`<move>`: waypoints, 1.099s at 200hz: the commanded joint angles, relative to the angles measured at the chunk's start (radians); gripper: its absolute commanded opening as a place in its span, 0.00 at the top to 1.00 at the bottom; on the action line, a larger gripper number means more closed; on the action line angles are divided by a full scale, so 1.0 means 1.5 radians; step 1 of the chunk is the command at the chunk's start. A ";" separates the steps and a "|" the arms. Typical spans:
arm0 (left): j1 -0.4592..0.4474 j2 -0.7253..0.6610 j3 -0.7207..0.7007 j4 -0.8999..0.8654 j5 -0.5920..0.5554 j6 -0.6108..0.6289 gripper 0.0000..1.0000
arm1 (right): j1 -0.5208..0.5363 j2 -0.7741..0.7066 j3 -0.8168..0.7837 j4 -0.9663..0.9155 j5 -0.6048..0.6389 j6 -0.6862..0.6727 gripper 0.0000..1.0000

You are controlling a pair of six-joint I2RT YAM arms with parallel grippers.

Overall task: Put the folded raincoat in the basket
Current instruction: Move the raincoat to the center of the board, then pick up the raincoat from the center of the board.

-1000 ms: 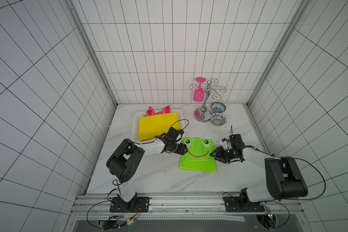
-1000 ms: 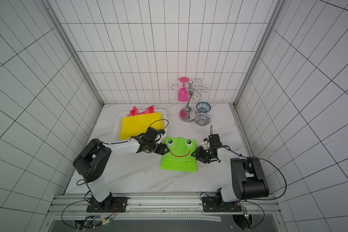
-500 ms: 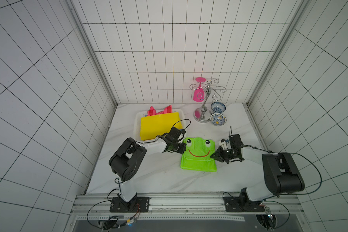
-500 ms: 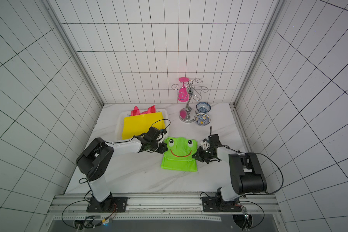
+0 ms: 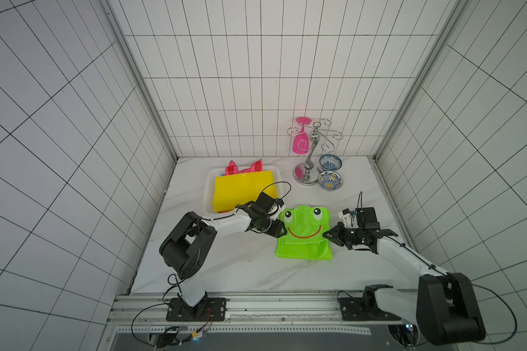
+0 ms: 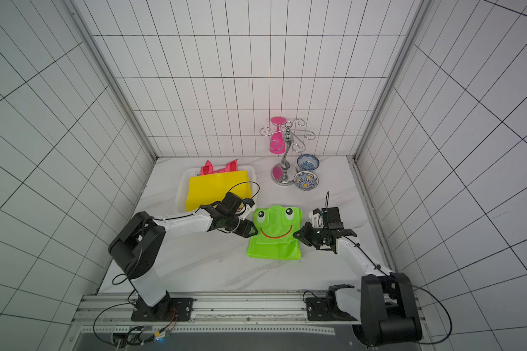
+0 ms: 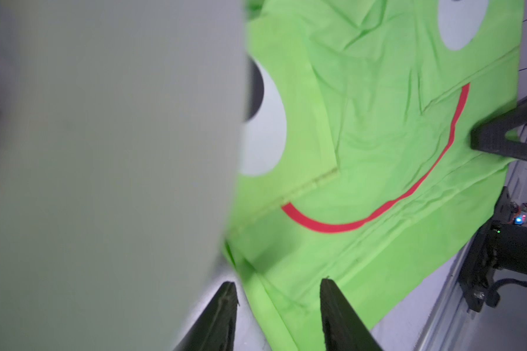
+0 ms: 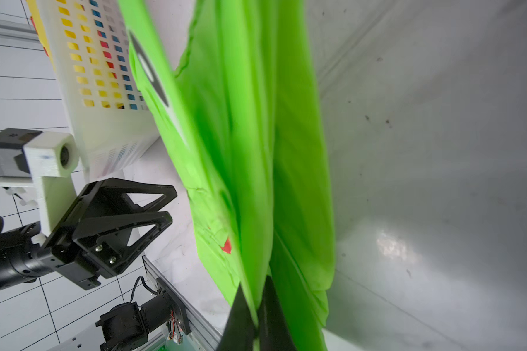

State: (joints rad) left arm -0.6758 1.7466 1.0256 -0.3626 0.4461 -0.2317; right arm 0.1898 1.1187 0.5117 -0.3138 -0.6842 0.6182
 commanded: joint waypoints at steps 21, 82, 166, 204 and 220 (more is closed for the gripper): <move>-0.023 -0.061 -0.021 -0.046 0.011 -0.002 0.33 | 0.003 -0.128 -0.042 -0.206 0.067 0.041 1.00; -0.076 0.011 0.020 -0.037 -0.043 -0.041 0.24 | 0.030 -0.220 -0.077 -0.301 0.102 0.081 1.00; -0.092 0.113 0.060 -0.033 -0.051 -0.093 0.35 | 0.038 -0.246 -0.093 -0.298 0.094 0.095 1.00; -0.114 0.124 0.054 -0.023 -0.049 -0.093 0.65 | 0.038 -0.247 -0.093 -0.293 0.092 0.094 1.00; -0.116 0.126 0.057 -0.026 -0.047 -0.089 0.79 | 0.039 -0.247 -0.091 -0.289 0.091 0.094 1.00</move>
State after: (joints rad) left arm -0.8368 1.8954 1.1202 -0.3752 0.3771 -0.3763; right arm 0.2367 0.7563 0.3958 -0.7502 -0.5488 0.7536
